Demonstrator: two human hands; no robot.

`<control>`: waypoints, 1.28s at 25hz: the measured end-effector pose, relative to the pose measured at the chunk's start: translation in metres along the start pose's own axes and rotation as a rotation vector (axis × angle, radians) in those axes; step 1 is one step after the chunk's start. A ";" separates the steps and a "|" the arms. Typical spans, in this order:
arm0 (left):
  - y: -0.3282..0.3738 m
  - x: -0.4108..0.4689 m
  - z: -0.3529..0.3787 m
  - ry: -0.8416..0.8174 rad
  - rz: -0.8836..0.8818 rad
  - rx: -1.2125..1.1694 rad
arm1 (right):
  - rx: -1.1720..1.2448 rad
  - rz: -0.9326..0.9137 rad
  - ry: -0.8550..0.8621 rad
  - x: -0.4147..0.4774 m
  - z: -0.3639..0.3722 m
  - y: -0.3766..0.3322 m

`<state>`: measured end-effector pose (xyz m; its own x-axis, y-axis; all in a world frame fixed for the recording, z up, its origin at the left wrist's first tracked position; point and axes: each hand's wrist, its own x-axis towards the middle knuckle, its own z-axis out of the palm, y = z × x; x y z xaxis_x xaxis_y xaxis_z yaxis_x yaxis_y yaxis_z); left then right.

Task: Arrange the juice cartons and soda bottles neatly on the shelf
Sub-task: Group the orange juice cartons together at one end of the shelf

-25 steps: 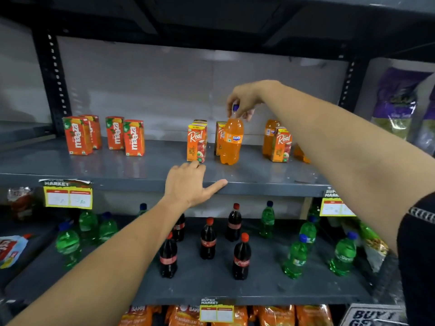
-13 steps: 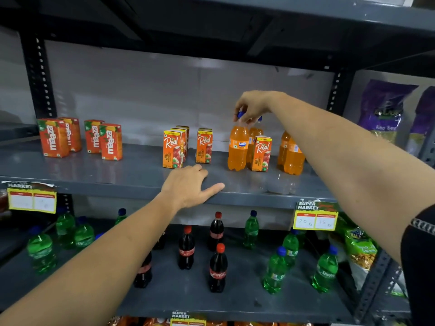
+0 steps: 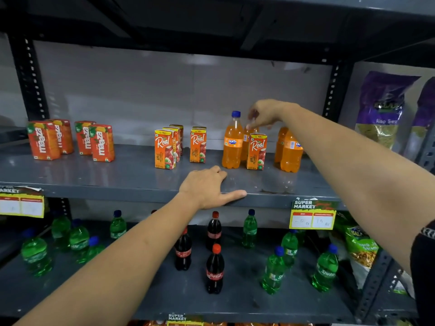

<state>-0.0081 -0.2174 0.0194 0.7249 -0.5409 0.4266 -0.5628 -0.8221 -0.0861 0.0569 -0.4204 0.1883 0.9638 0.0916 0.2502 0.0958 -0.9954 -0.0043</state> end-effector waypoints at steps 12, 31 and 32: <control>-0.019 -0.014 -0.003 -0.029 -0.025 0.033 | 0.083 -0.060 -0.357 -0.021 -0.003 -0.004; -0.075 -0.039 -0.009 -0.019 -0.071 0.019 | 0.181 -0.179 -0.219 0.019 0.028 -0.125; -0.078 -0.039 -0.009 -0.025 -0.055 0.023 | 0.164 -0.181 -0.204 0.019 0.028 -0.124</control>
<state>0.0042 -0.1307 0.0175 0.7643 -0.4985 0.4091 -0.5126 -0.8546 -0.0835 0.0703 -0.2941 0.1667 0.9558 0.2873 0.0623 0.2933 -0.9461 -0.1376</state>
